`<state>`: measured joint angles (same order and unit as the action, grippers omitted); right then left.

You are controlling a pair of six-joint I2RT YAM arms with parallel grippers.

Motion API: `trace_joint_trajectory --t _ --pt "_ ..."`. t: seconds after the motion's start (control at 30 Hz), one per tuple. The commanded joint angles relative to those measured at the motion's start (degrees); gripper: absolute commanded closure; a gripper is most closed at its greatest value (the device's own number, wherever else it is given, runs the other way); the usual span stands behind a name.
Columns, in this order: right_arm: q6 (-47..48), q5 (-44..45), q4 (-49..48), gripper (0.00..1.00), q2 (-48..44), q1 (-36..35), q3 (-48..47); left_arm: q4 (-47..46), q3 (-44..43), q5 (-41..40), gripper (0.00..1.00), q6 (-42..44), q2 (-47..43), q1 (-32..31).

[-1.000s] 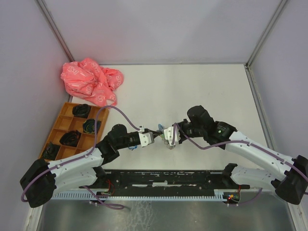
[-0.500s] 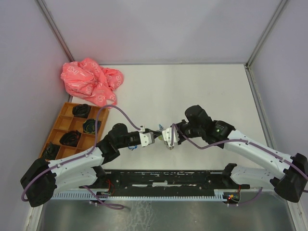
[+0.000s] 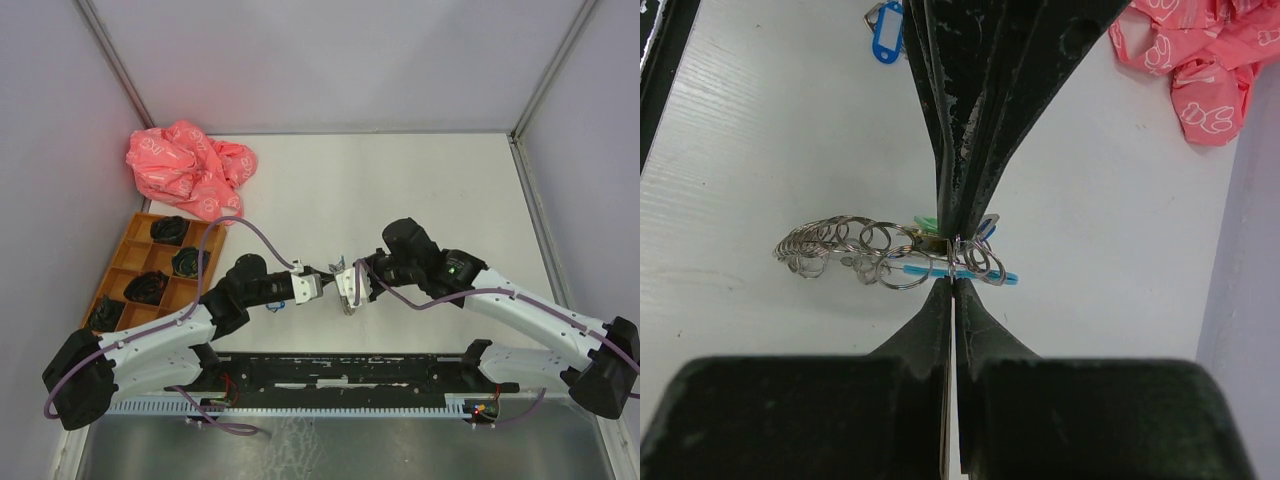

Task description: Put the keys on the keyring

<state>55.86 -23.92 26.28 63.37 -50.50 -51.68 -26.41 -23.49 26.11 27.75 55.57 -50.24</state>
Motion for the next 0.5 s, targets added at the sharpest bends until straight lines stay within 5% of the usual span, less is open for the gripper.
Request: trace_joint_trajectory --t 0.0,0.47 --pt "1.56 -2.48 -4.24 0.99 -1.72 -0.91 -1.38 0.51 -3.42 1.23 0.97 -0.40 -0.22 -0.07" --pt "-3.43 -3.05 -12.03 0.99 -5.53 -0.74 3.35 0.54 -1.25 7.62 0.97 -8.48 -0.89 5.56"
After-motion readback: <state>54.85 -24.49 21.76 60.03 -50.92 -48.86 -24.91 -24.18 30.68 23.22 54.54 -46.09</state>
